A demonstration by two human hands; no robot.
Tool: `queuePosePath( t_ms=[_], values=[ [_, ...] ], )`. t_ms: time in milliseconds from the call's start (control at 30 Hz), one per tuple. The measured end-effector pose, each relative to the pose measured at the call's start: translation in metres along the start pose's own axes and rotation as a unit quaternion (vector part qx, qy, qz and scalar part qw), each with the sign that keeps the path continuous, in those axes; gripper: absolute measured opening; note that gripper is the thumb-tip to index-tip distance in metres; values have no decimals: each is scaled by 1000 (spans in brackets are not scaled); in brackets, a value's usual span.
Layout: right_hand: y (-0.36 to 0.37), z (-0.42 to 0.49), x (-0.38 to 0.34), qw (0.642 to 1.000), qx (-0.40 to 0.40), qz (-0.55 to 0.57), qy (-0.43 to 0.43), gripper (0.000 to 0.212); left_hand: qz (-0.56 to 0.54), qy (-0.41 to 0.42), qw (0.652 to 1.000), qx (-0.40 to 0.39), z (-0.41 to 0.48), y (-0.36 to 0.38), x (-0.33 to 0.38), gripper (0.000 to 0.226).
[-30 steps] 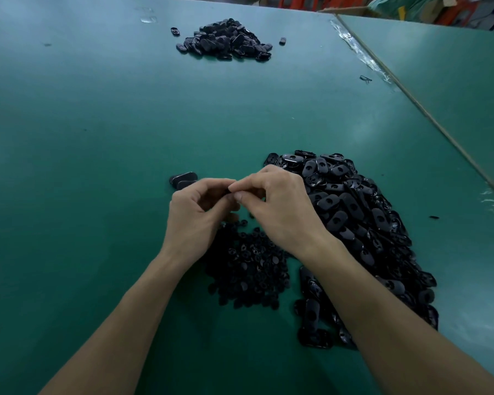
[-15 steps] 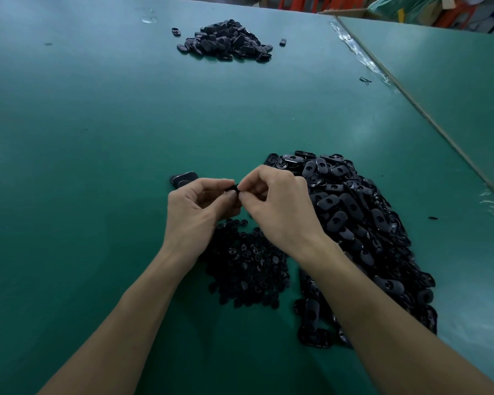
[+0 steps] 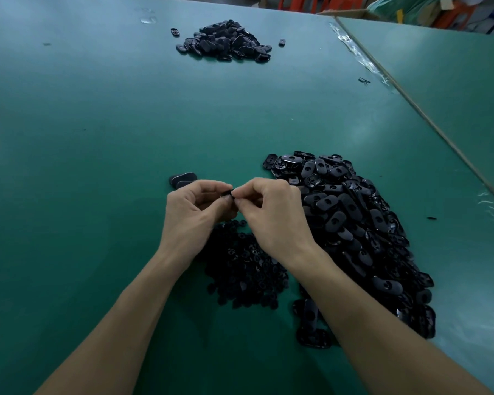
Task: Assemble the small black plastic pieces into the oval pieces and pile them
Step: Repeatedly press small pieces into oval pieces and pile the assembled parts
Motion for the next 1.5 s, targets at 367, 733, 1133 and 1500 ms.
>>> queuePosePath(
  t_ms=[367, 733, 1133, 1500],
  values=[
    [-7, 15, 2, 998, -60, 11, 3, 21, -25, -6, 999, -20, 4, 1, 0, 21],
    [-4, 15, 20, 991, -123, 45, 20, 8, -25, -31, 998, -44, 0, 8, -1, 26],
    [-9, 15, 12, 997, -79, 20, -10, 9, -13, 2, 1000, -18, -2, 3, 5, 13],
    [-3, 13, 22, 985, -127, -120, -10, 38, 182, 90, 972, 115, -4, -19, 16, 26]
  ],
)
Point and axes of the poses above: each hand's wrist, its own z-axis towards the middle knuckle, its own y-axis out of the palm, x = y × z, the point moved 10 cm from there along z, towards the middle knuckle, and after that the axes turned 11 degrees about -y, right-handed, at the moved point
